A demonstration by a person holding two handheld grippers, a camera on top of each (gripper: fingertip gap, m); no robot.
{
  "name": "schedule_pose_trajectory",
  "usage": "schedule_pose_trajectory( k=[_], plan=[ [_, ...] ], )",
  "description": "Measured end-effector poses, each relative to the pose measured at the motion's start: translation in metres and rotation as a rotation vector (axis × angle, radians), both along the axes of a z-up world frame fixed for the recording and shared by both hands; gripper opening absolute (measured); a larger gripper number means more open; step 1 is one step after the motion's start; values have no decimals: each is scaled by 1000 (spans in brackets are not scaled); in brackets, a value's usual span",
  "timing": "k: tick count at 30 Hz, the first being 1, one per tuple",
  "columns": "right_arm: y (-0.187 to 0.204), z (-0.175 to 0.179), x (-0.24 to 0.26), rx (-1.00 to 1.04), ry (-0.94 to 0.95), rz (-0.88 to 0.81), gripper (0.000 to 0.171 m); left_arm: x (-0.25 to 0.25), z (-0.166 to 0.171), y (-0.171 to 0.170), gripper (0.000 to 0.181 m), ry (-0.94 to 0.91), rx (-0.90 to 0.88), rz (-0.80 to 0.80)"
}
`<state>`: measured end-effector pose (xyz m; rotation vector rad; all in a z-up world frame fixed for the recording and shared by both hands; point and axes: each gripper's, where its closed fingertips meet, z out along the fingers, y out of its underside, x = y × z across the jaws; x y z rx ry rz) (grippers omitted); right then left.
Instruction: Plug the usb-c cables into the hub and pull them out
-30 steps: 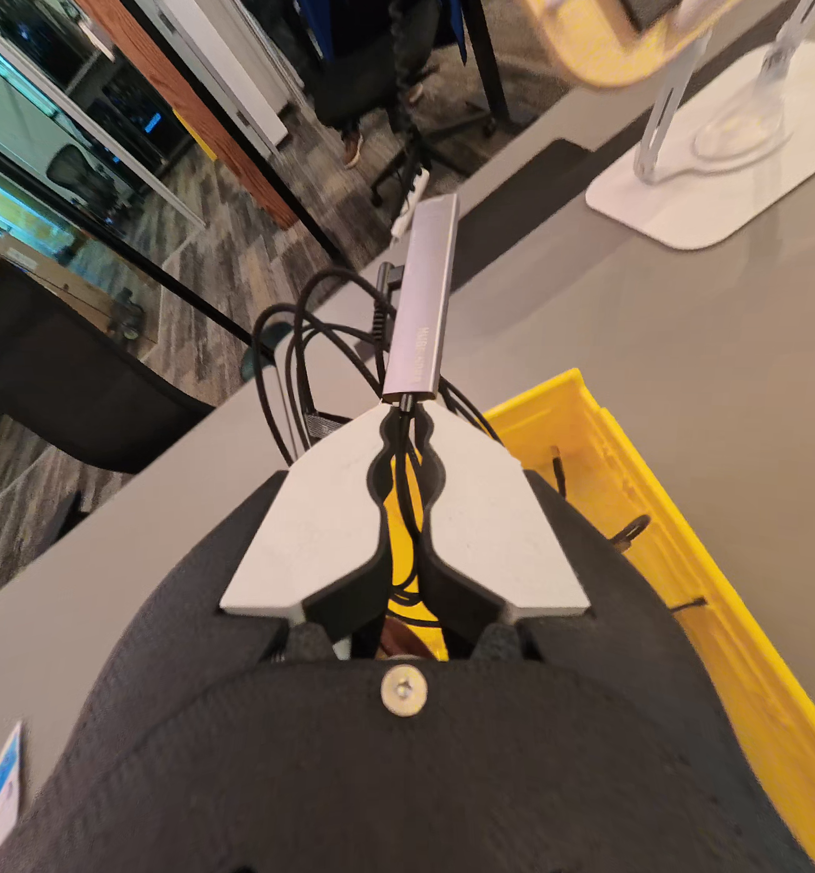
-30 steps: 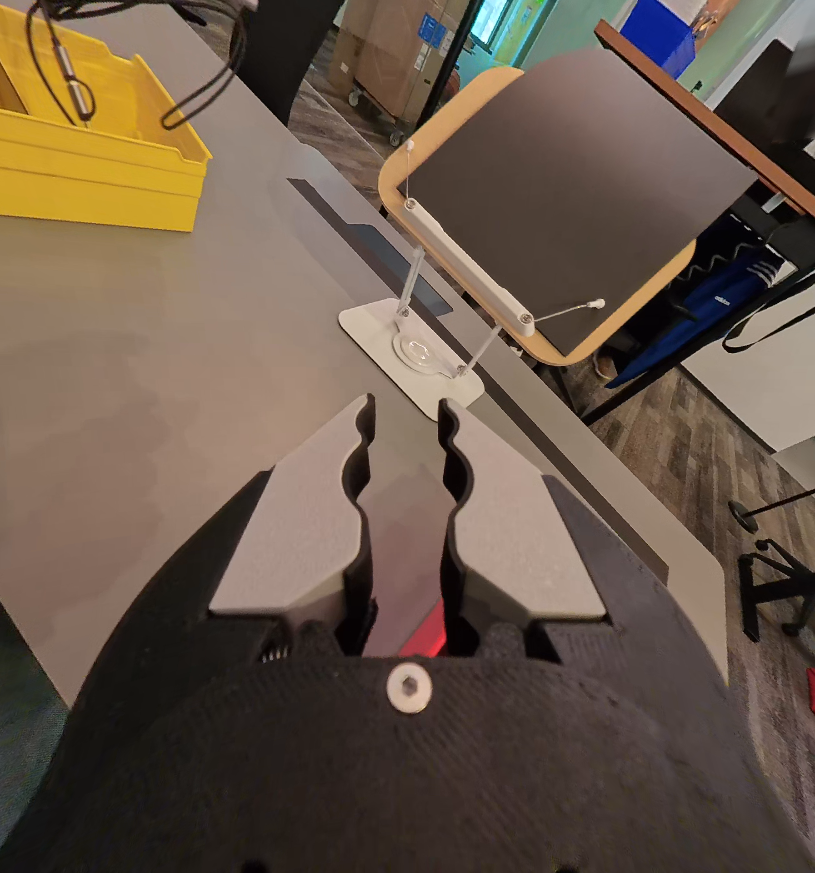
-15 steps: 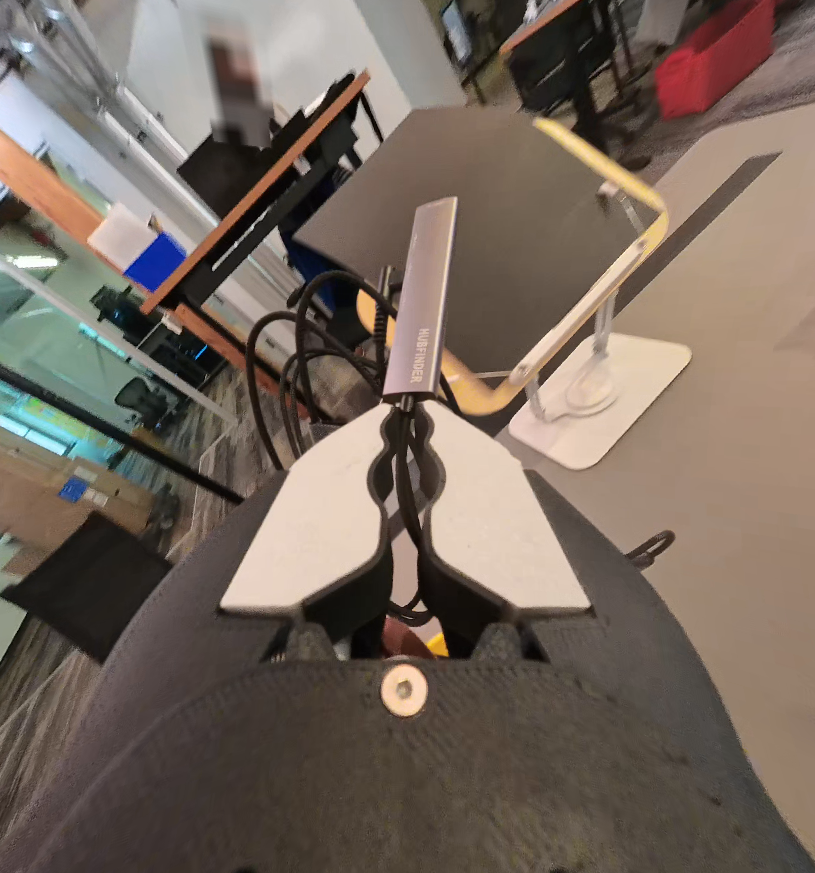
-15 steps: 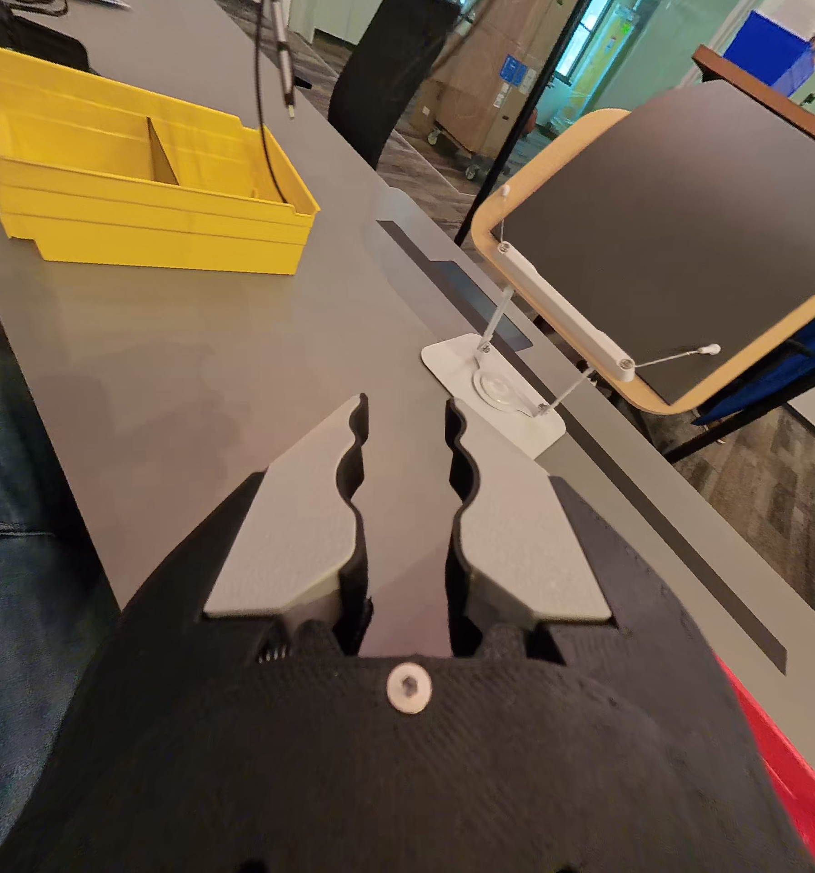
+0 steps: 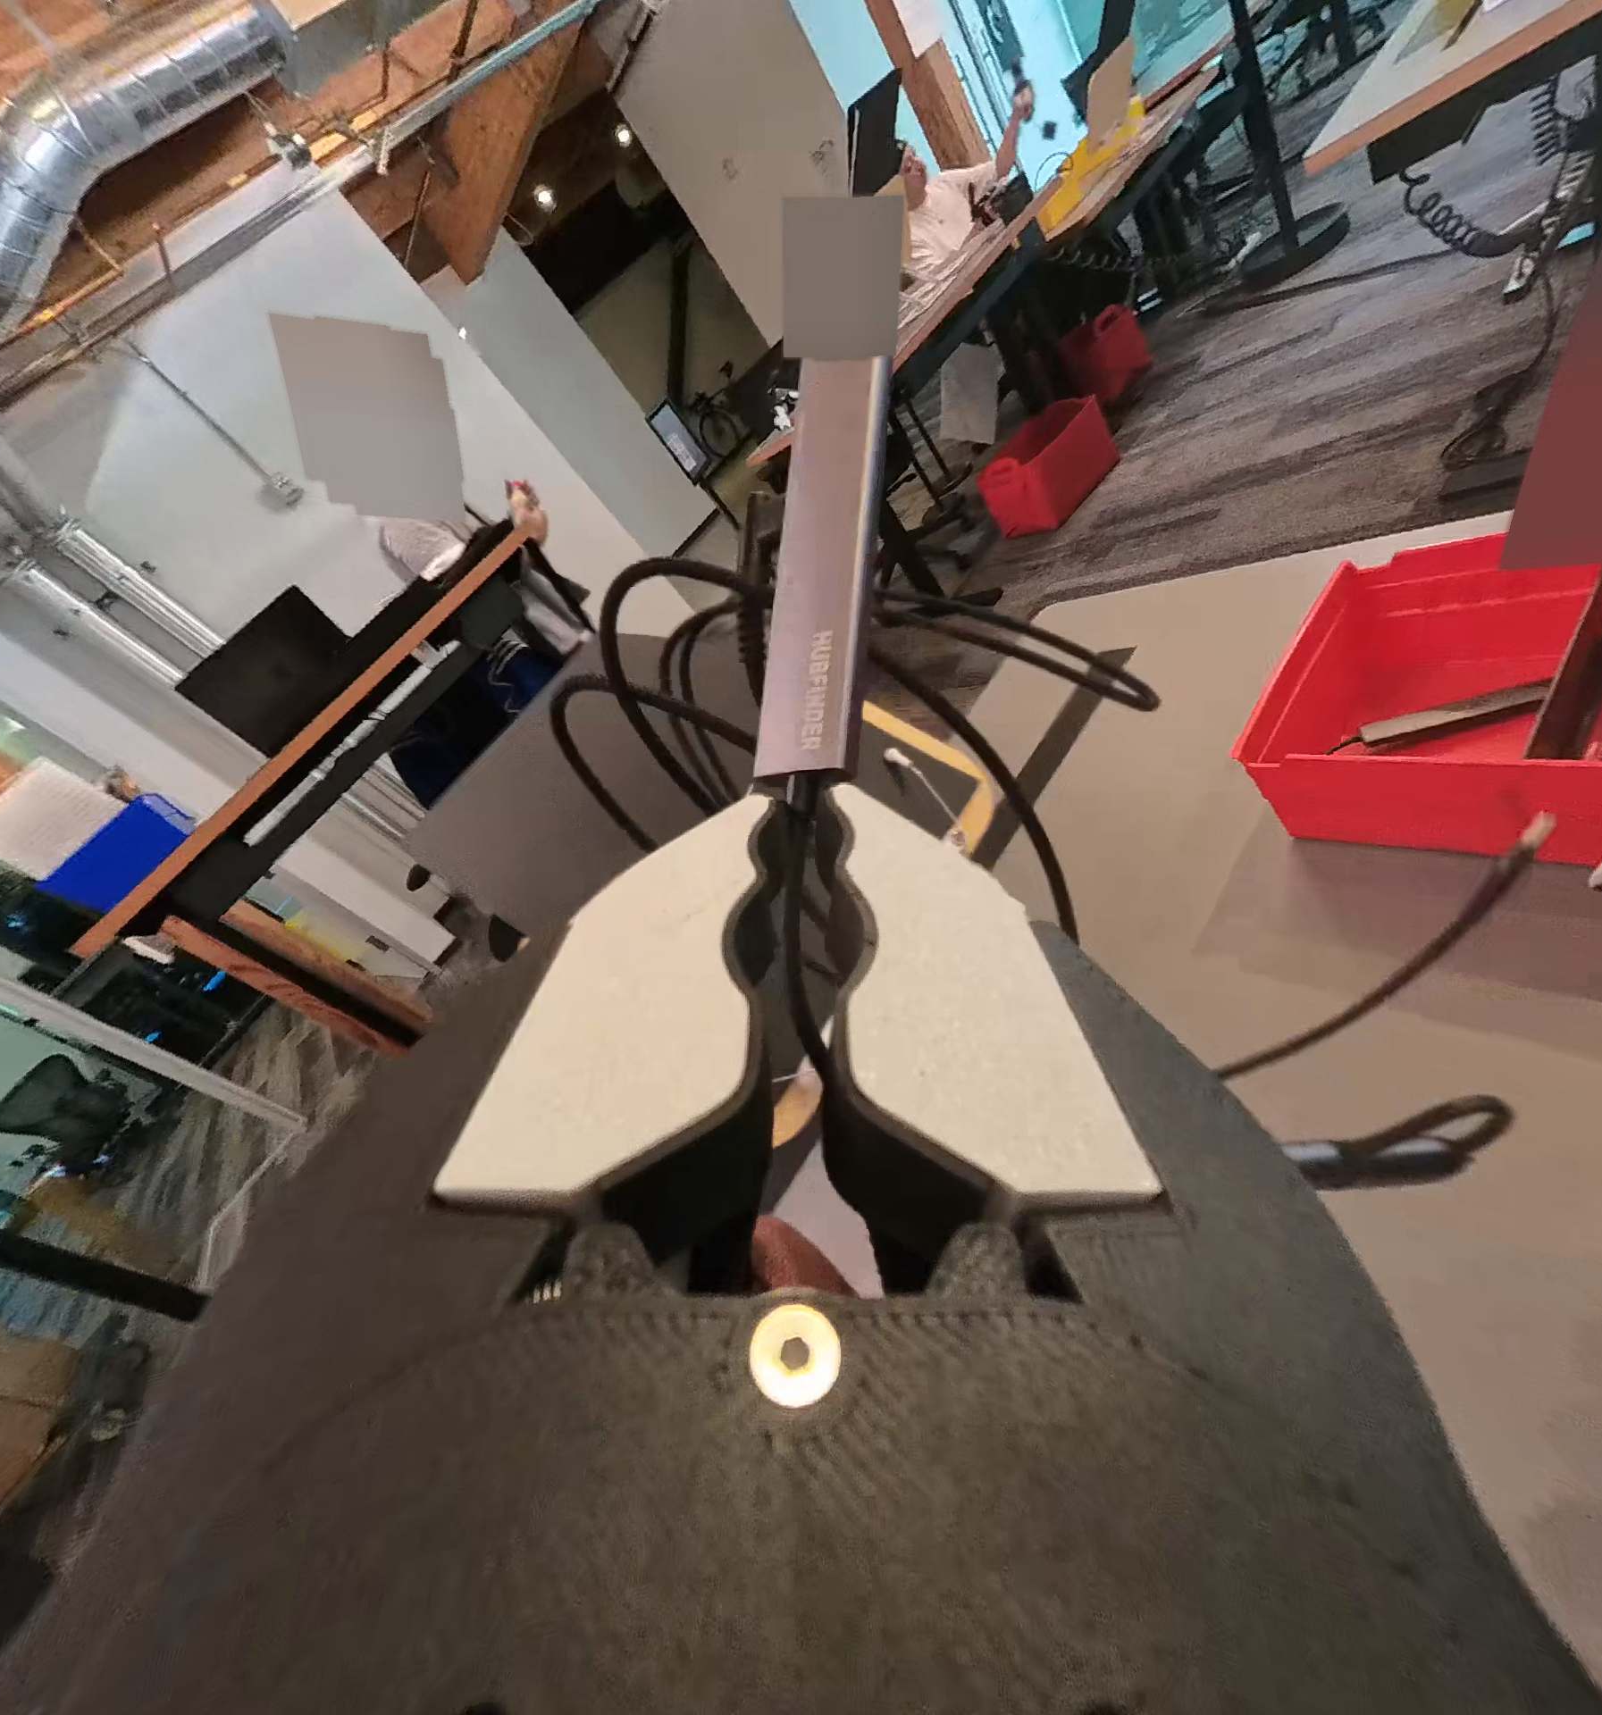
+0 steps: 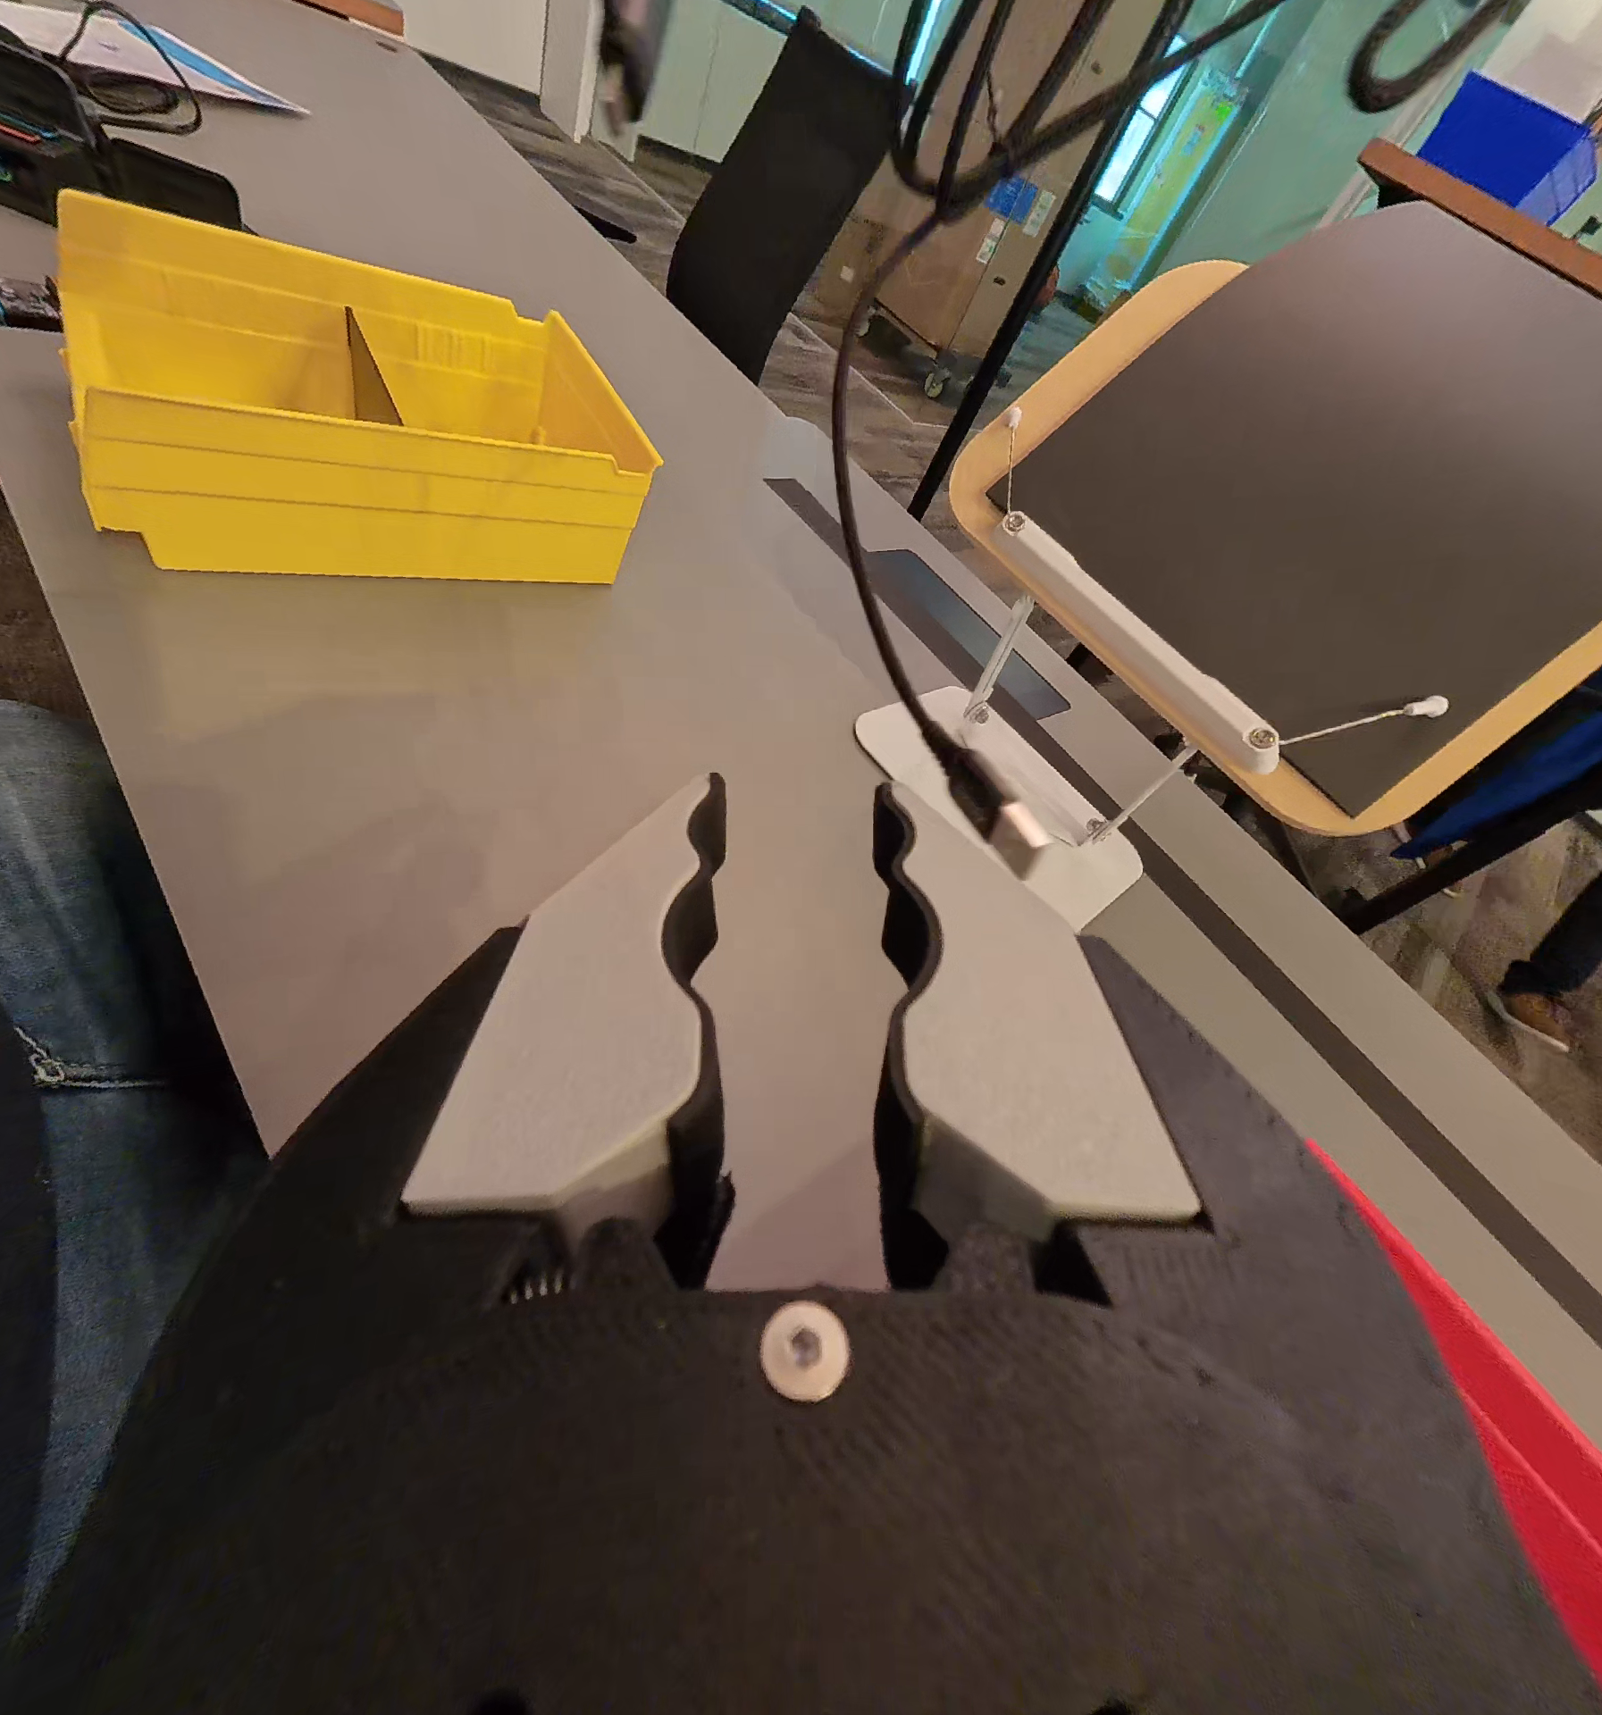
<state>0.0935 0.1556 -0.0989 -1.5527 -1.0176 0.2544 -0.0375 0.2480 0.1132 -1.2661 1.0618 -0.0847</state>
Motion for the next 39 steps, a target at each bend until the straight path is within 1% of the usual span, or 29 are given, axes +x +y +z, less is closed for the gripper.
schedule_pose_trajectory(
  k=[2,4,8,12,14,16,21,24,28,31,35,37,39],
  plan=[
    [-2,-4,3,-15,12,-4,29,7,-20,0,6,1,-45,-12],
    [-3,-12,6,-36,14,-8,29,11,-52,1,6,18,-98,-5],
    [-1,-35,9,-91,-2,-16,28,20,-139,2,6,34,-257,-3],
    [5,-60,7,-152,-7,-31,30,26,-227,-2,6,126,-331,-3],
    [9,-67,5,-170,0,-38,31,27,-255,-7,6,161,-346,-16],
    [13,-69,2,-169,8,-41,31,26,-274,-13,6,226,-309,-35],
    [25,-60,-10,-168,51,-13,31,27,-296,-26,6,315,-242,-75],
    [38,-58,-16,-168,32,0,29,29,-301,-33,6,374,-151,-109],
    [55,-73,-24,-222,-42,30,30,31,-304,-39,6,469,-12,-150],
    [60,-88,-32,-326,-57,74,30,32,-307,-47,6,552,61,-208],
    [50,-104,-45,-563,16,195,29,30,-302,-52,6,634,157,-272],
    [46,-104,-50,-636,80,260,17,27,-301,-55,6,693,208,-310],
    [38,-101,-57,-703,139,333,9,23,-299,-55,6,747,257,-337]
  ],
)
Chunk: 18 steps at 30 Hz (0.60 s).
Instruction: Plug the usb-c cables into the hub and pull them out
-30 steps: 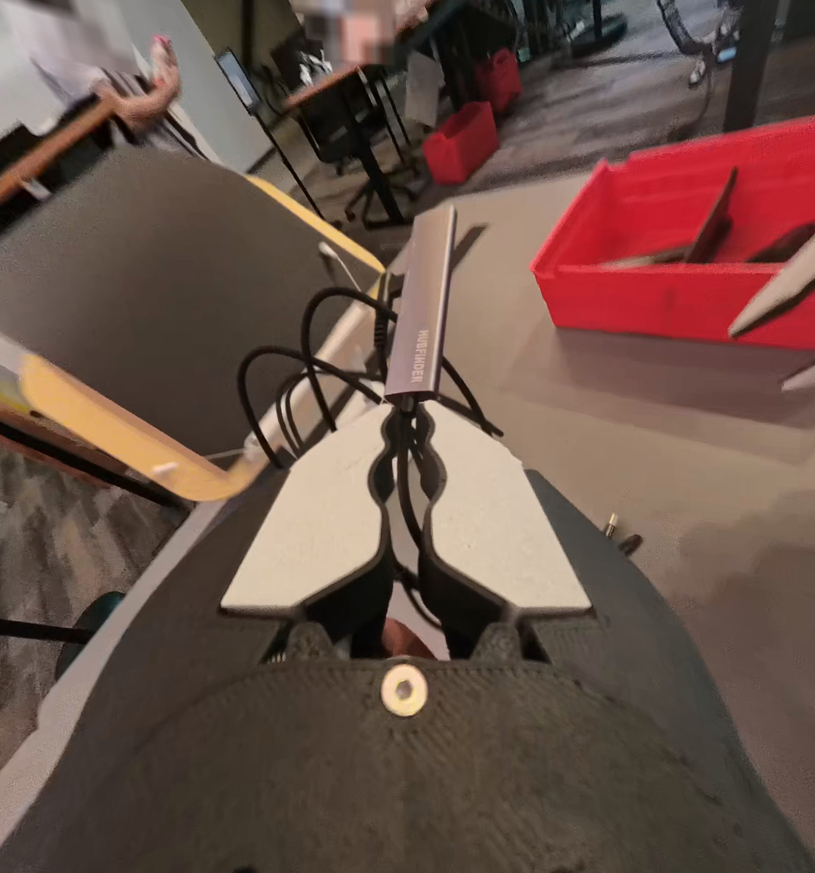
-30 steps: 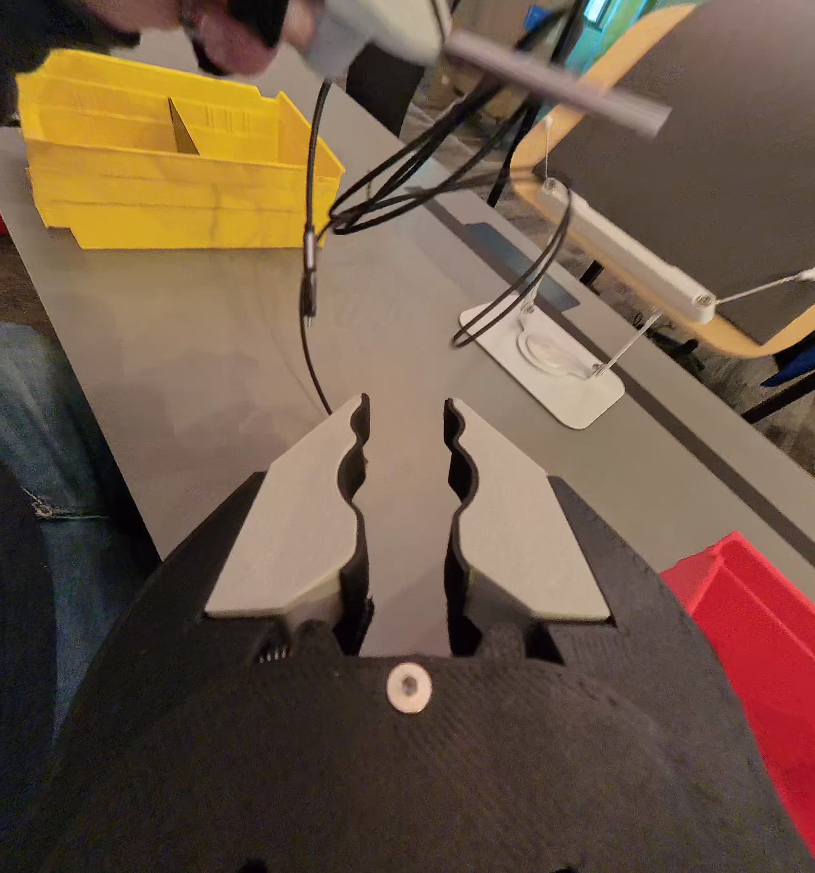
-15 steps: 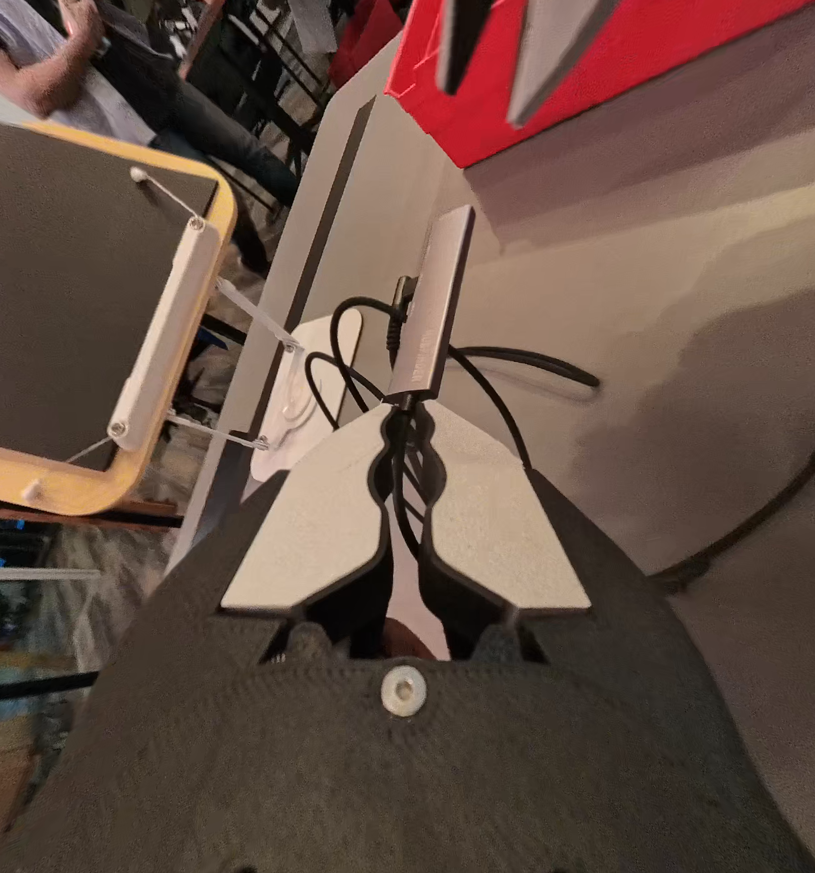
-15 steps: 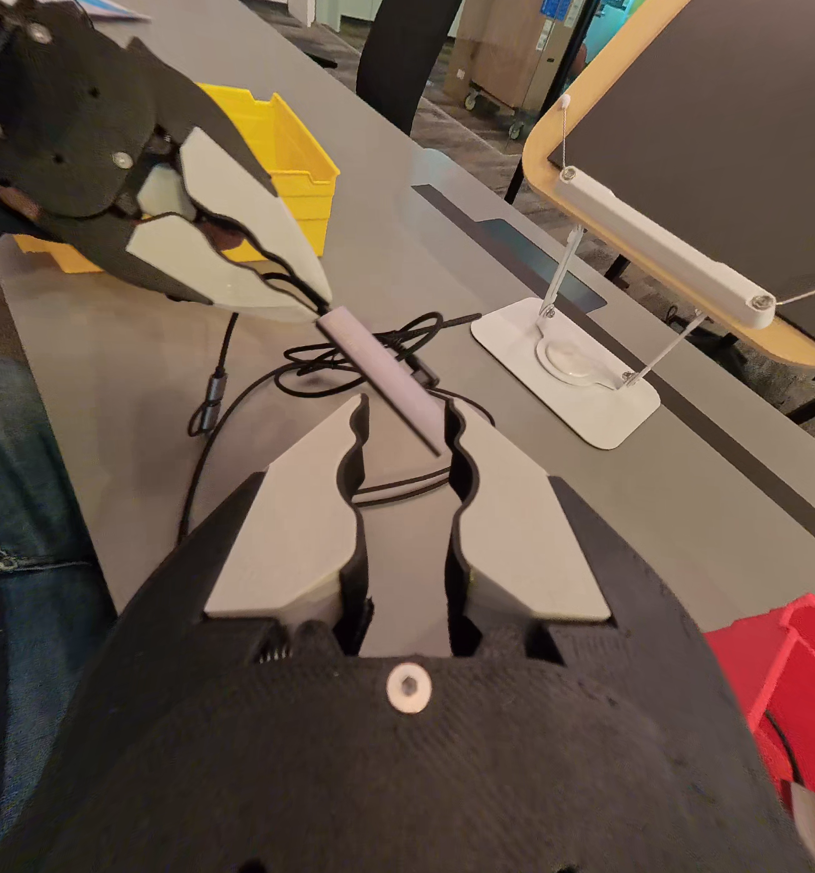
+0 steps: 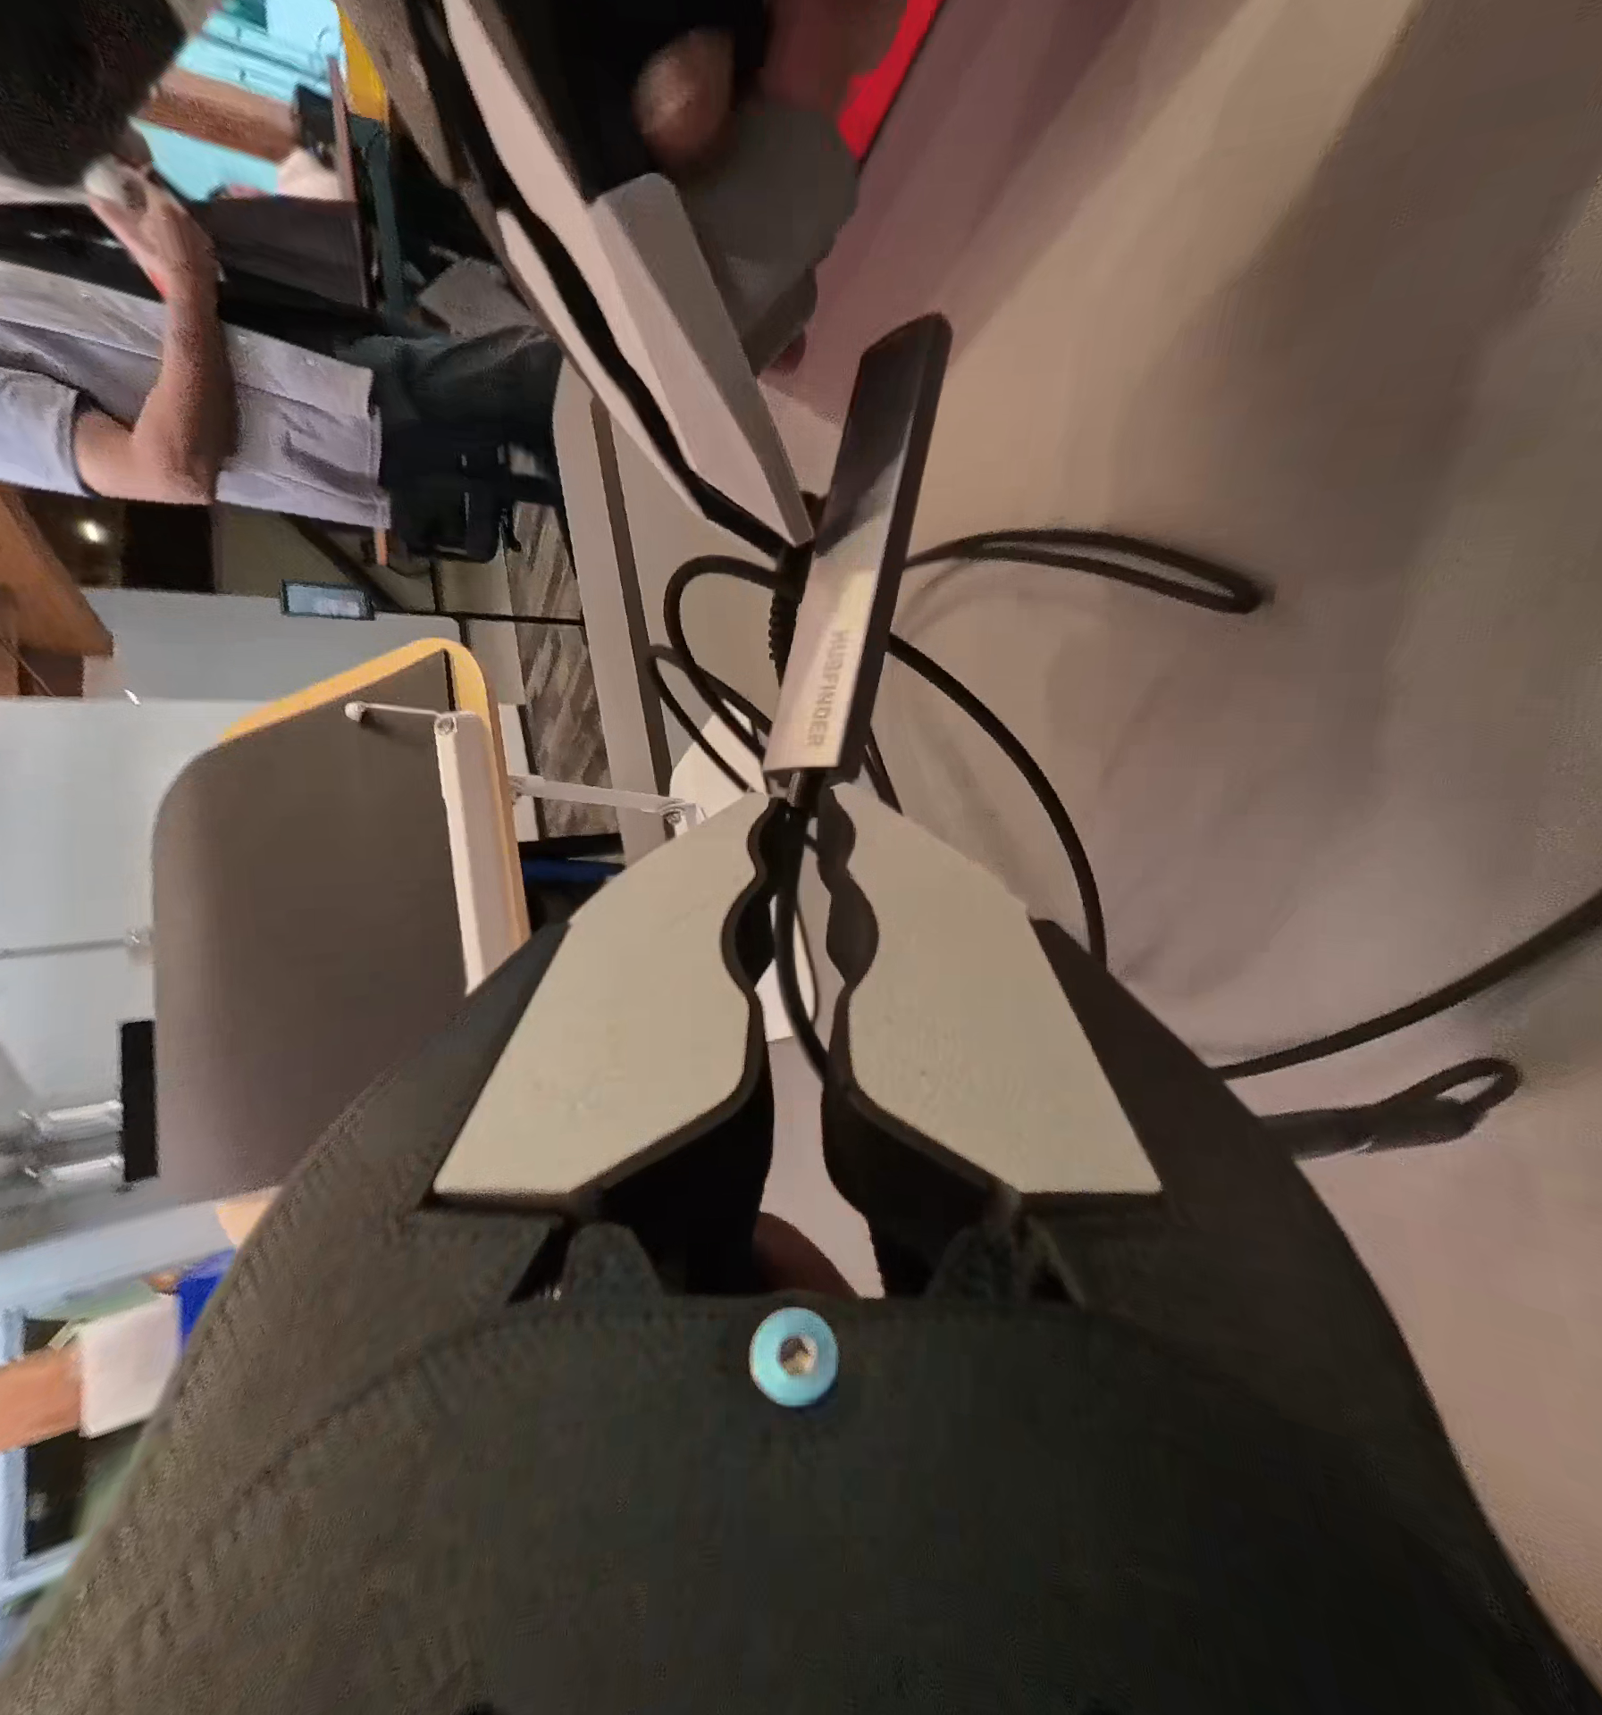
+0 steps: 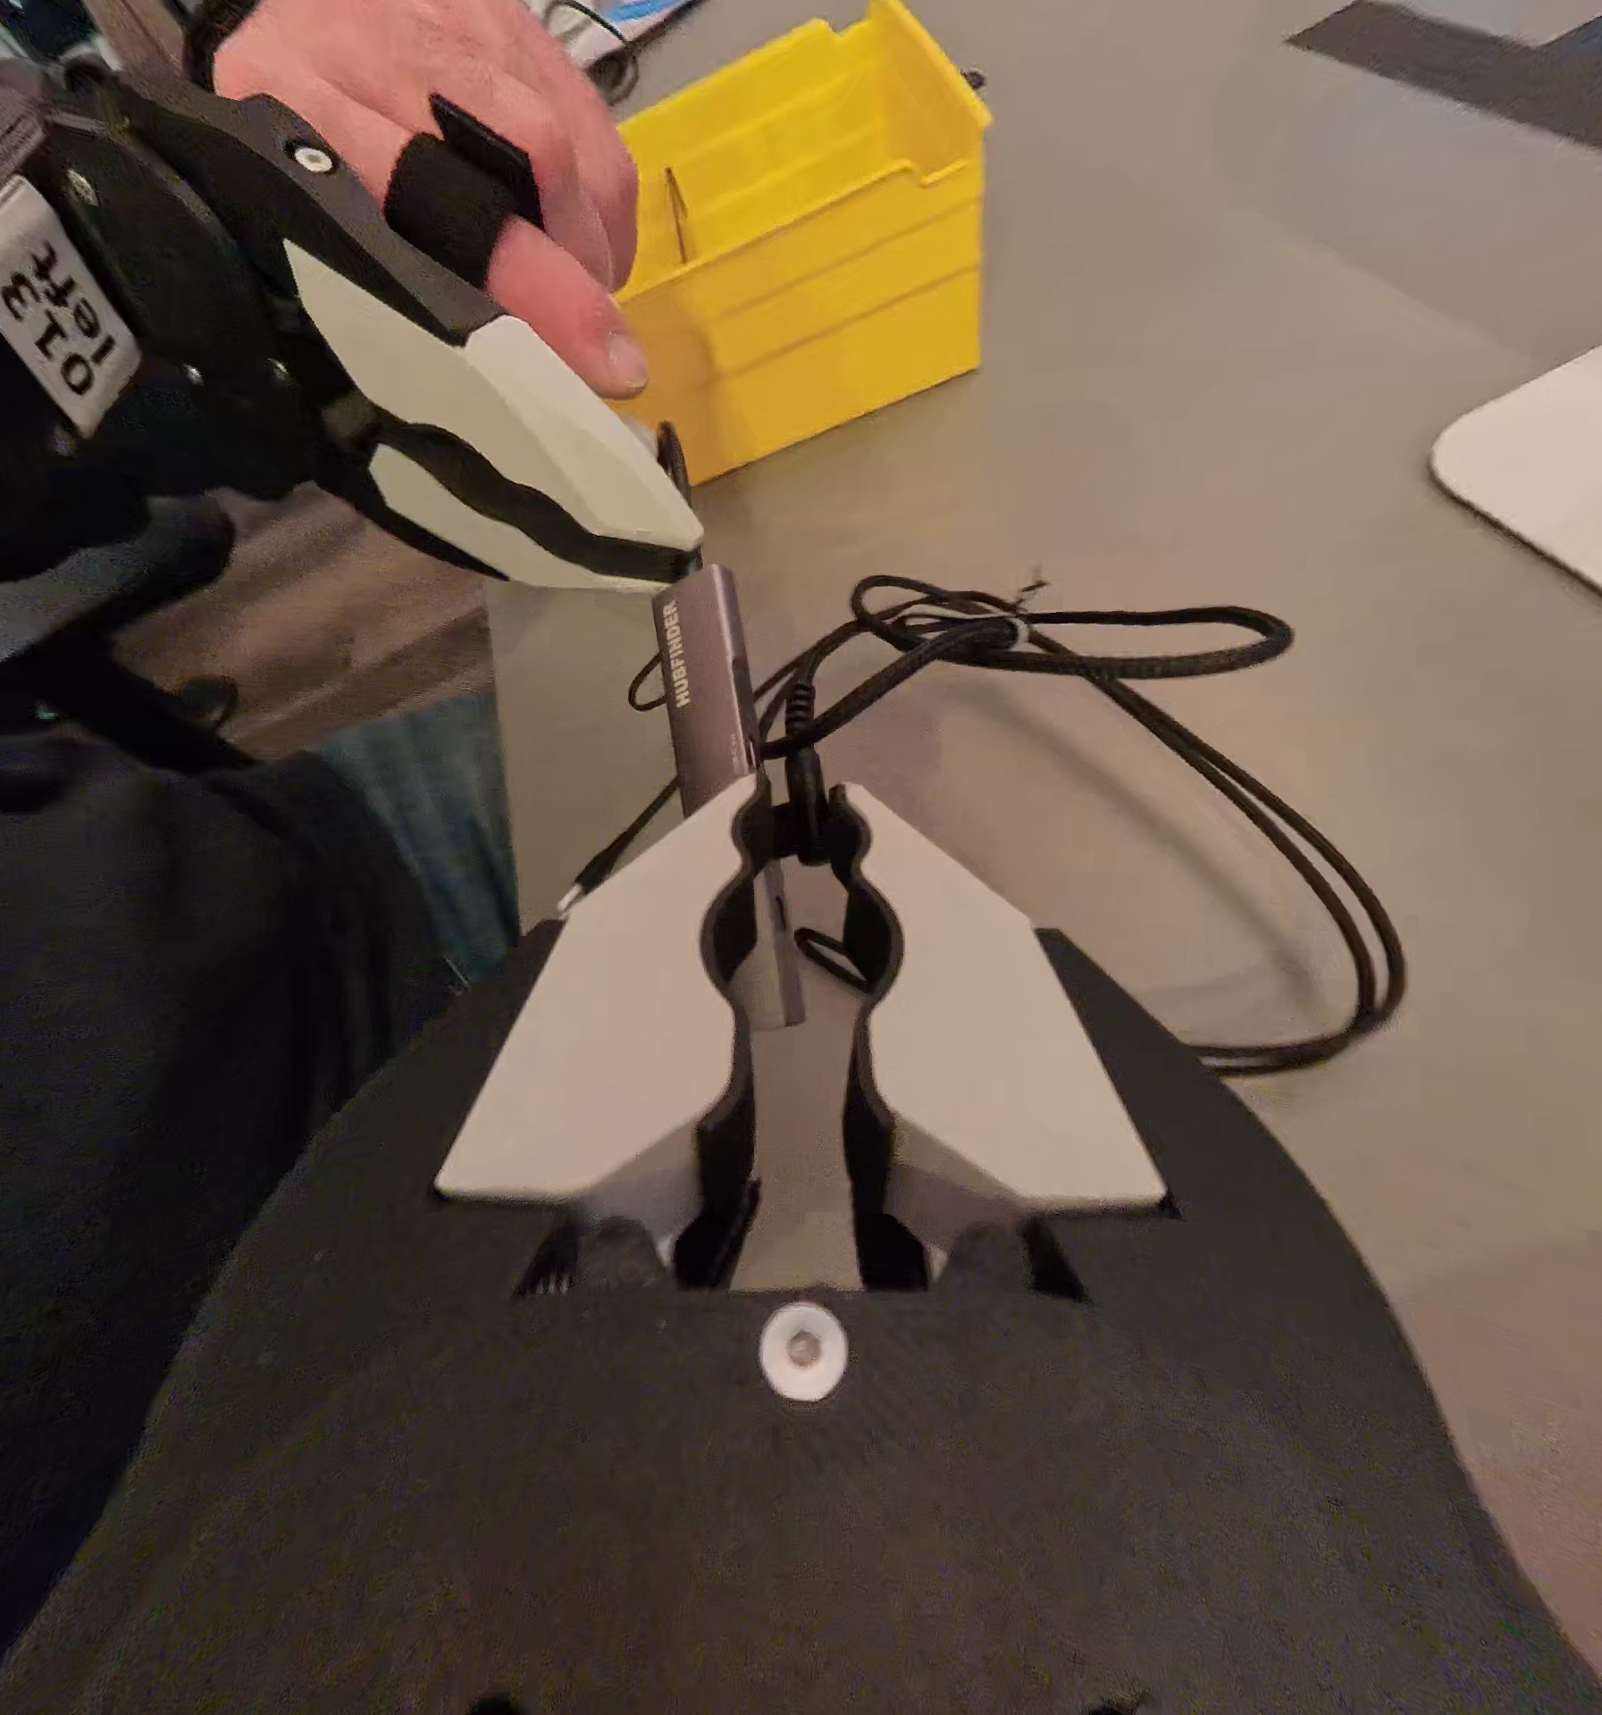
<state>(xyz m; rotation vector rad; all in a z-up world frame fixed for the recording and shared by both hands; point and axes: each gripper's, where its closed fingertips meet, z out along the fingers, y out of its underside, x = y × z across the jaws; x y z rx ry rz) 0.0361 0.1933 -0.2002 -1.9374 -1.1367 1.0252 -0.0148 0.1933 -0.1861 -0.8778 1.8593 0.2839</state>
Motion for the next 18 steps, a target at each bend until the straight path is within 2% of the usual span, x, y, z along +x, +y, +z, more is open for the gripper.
schedule_pose_trajectory(
  k=[4,9,11,15,18],
  plan=[
    [-12,-3,-14,-91,70,75,5,-9,7,5,4,56,81,-52],
    [-23,-1,-36,-125,191,124,5,-14,26,18,0,-2,121,-40],
    [-23,-4,-44,-121,221,105,4,-15,33,25,0,-35,113,-10],
    [-15,-15,-49,-110,226,17,4,-25,19,45,0,-20,91,104],
    [-5,-14,-45,-106,257,-64,4,-31,22,43,0,-107,-31,202]
  ],
)
